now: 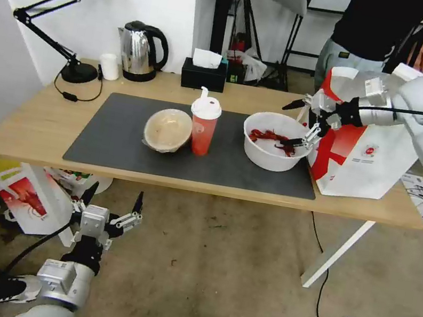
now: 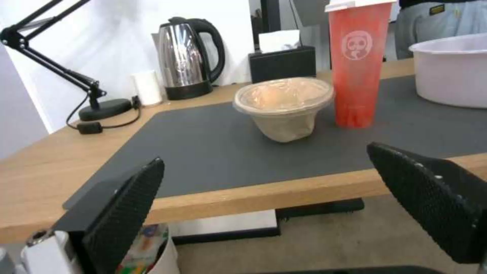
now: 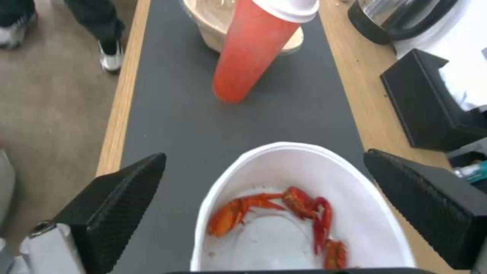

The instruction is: Pick up the trash from the table and place it into the takeout bag.

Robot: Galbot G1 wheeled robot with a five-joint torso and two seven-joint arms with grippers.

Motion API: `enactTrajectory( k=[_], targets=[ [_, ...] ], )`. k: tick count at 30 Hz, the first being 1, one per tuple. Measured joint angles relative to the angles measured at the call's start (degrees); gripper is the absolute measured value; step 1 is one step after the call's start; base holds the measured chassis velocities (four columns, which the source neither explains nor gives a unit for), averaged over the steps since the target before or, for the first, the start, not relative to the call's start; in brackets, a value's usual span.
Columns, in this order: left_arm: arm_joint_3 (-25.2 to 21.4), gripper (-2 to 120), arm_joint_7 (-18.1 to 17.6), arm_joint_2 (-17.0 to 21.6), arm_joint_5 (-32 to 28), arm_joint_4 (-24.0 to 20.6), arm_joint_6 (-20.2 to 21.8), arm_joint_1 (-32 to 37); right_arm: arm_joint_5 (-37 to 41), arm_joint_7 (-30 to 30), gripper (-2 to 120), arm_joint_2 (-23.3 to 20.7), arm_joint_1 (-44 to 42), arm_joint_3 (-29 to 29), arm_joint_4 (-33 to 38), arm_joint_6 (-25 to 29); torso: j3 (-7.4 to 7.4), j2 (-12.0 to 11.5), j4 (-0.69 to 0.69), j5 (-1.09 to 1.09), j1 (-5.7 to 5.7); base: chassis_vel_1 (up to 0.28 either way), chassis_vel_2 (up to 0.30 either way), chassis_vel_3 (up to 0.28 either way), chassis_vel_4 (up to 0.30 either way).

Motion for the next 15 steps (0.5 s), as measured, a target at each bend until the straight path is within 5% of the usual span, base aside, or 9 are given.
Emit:
enactTrajectory(
  k=[15],
  targets=[
    [0.0,100,0.0,0.0,0.0,0.0,0.0,0.0,2.9,2.8,100,3.7,-1.7,-1.1,-2.7,-2.1,0.00,0.0,0.00,-0.01,0.00,0.000,0.000,0.000,0.000]
  ],
)
